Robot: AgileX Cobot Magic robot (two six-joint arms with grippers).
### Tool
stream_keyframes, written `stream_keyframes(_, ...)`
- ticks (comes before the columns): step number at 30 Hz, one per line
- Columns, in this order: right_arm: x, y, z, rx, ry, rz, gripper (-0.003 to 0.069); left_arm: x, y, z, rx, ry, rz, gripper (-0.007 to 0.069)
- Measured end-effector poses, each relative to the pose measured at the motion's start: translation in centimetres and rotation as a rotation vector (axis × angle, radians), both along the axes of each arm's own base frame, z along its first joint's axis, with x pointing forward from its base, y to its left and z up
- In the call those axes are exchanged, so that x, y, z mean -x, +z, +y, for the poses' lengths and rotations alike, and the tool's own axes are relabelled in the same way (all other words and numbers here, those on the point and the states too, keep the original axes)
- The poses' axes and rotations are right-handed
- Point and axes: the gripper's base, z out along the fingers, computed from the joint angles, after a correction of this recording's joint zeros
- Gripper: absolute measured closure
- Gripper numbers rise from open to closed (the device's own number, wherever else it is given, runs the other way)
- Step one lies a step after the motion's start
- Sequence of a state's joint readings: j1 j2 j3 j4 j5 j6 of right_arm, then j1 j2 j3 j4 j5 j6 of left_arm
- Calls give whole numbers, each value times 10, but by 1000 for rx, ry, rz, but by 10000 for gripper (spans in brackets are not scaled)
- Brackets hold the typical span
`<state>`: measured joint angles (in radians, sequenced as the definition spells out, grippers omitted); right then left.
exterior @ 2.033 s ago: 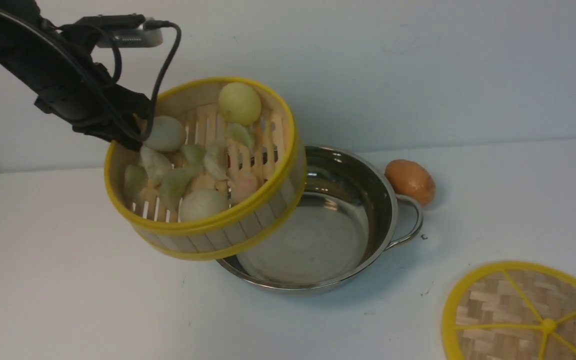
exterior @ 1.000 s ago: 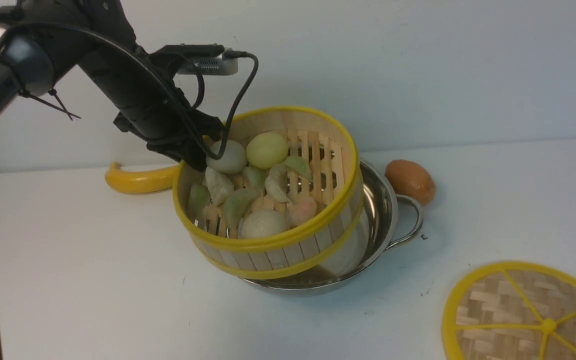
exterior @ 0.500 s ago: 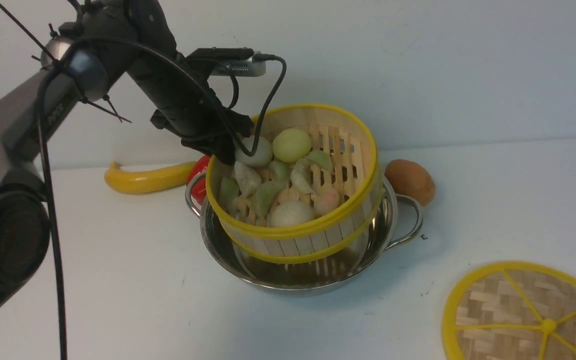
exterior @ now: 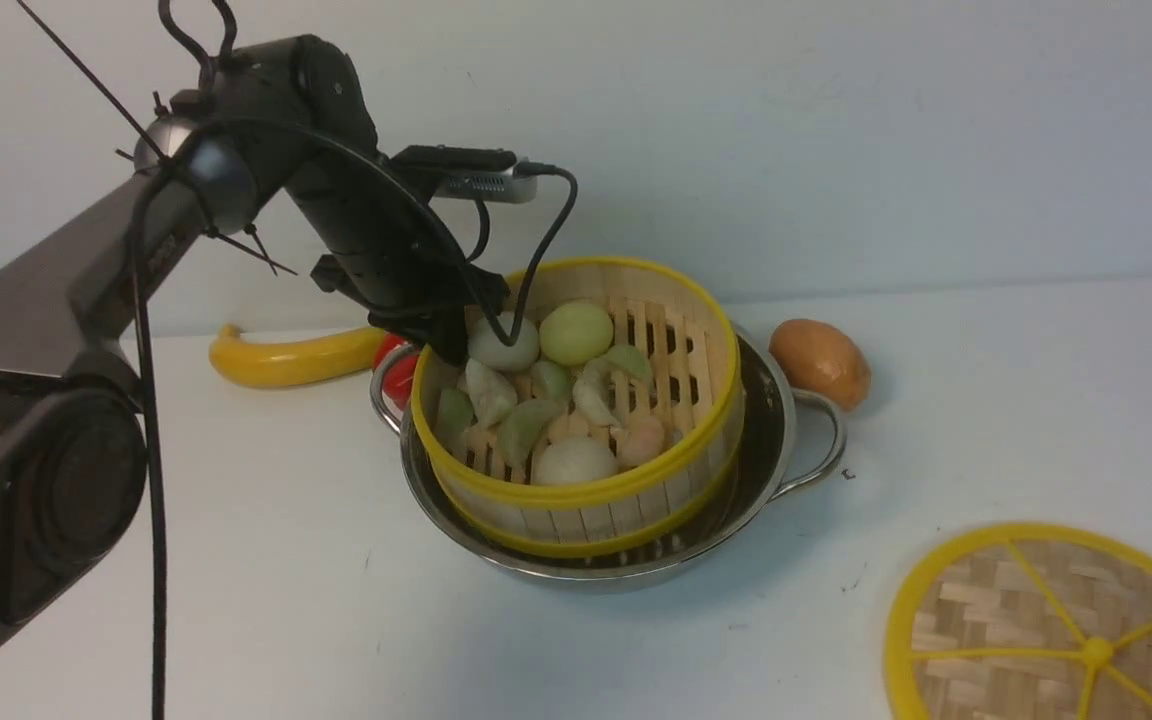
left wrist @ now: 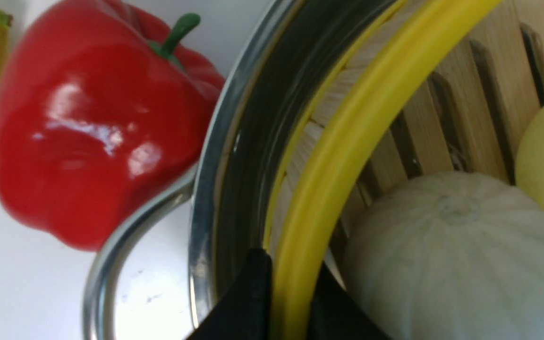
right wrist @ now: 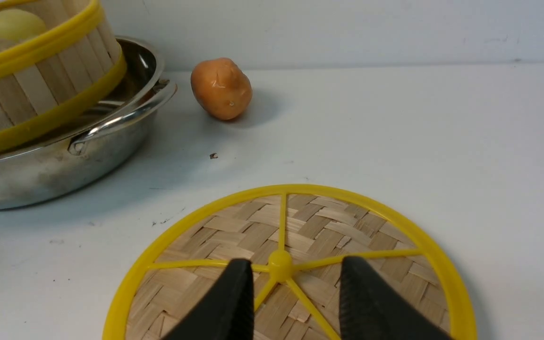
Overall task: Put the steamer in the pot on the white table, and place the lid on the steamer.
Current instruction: 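Place the bamboo steamer basket with dumplings into the steel pot with the left gripper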
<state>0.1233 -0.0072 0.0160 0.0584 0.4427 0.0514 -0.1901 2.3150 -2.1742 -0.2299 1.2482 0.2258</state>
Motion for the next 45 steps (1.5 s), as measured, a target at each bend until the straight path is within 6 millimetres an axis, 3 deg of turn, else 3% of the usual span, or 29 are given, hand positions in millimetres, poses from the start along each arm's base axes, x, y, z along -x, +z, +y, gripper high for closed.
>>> stream_keyframes(14, 0, 0, 0, 0, 0, 0, 418, -5, -21, -11, -6, -24, 24, 586)
stream_keyframes(31, 0, 0, 0, 0, 0, 0, 418, -5, -25, -13, -11, -28, 30, 568)
stream_keyframes(35, 0, 0, 0, 0, 0, 0, 418, -6, -25, -12, -17, -27, 24, 472)
stream_keyframes(42, 0, 0, 0, 0, 0, 0, 418, -5, -16, -15, 20, -25, 12, 237)
stream_keyframes(45, 0, 0, 0, 0, 0, 0, 418, -4, -4, -18, 62, -35, -11, 208)
